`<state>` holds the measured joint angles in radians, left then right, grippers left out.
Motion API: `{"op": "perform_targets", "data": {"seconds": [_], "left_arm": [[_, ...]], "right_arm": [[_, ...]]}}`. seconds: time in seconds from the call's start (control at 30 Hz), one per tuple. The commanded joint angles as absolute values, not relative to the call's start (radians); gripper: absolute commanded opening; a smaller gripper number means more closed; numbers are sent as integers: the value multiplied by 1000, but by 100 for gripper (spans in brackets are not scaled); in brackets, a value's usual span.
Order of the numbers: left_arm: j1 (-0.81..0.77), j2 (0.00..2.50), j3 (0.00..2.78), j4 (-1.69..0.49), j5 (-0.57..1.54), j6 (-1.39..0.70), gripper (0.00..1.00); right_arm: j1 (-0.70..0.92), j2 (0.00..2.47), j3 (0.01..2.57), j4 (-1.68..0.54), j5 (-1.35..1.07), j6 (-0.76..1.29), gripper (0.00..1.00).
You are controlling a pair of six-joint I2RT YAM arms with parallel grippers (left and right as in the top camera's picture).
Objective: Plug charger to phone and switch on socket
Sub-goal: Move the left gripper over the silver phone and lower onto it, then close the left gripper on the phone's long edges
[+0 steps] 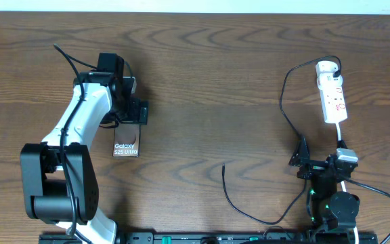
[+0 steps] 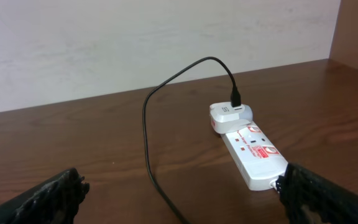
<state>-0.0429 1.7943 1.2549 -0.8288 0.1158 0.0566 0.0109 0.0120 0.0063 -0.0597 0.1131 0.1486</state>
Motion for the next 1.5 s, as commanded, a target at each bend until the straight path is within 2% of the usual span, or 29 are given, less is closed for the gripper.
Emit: {"op": "perform_targets", "data": {"seconds": [0.0,1.47], "left_arm": [[-38,1804,1252,-818,78,32,96],[-38,1807,1102,-673,77,33,96]], "right_arm": [[20,6,6,-64,121,141,99],[20,6,6,-64,121,141,99]]}}
